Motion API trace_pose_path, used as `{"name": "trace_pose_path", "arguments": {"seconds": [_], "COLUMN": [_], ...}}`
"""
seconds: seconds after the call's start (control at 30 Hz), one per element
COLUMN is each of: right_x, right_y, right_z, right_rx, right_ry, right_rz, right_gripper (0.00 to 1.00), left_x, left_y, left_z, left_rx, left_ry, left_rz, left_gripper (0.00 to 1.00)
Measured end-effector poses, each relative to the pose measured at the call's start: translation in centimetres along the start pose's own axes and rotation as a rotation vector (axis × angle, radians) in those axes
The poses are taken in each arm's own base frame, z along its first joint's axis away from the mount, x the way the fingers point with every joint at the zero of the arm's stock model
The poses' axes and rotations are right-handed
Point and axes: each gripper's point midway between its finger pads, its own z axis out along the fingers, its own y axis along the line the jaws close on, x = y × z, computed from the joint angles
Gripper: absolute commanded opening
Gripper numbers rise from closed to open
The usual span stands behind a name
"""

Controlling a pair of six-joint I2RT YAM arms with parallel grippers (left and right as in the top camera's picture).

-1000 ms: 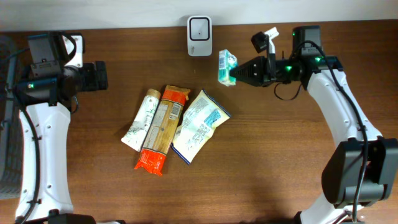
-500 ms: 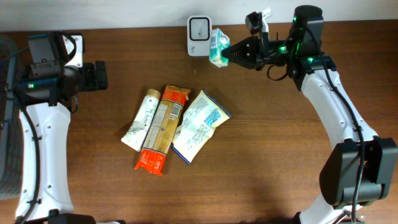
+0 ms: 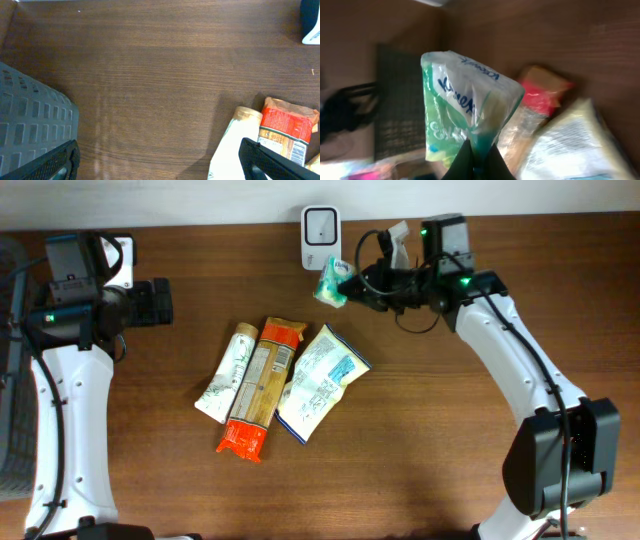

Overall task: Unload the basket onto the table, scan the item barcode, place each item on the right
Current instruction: 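Carry the tissue pack with the right gripper toward the barcode scanner, then move the tissue pack right and set it down on the table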

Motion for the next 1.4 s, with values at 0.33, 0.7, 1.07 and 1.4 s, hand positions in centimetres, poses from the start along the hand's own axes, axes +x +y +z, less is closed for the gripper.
{"name": "trace_pose_path", "arguments": {"seconds": [0.33,0.7,1.07,1.4], "right_x": [-13.4,-17.9,-18.5,-18.3], "right_y": [7.0,-6.5,-5.8,-7.1], "right_z": [-6.8,8.0,10.6,11.8], "right_rx": [0.739,1.303,1.257,1.256], "right_ry": [-0.579,-0.144,-0.202,-0.197], "right_rz": [-0.686,-1.616,-1.781,-1.781], "right_gripper": [0.04,0.04,0.04,0.04], "left_x": [0.0,0.0,0.0,0.0], "left_y": [0.0,0.0,0.0,0.0], "left_z": [0.0,0.0,0.0,0.0], "left_rx": [0.0,-0.003,-0.003,-0.003], "left_ry": [0.0,0.001,0.001,0.001], "left_rz": [0.0,0.0,0.0,0.0], "left_gripper": [0.99,0.99,0.99,0.99]}}
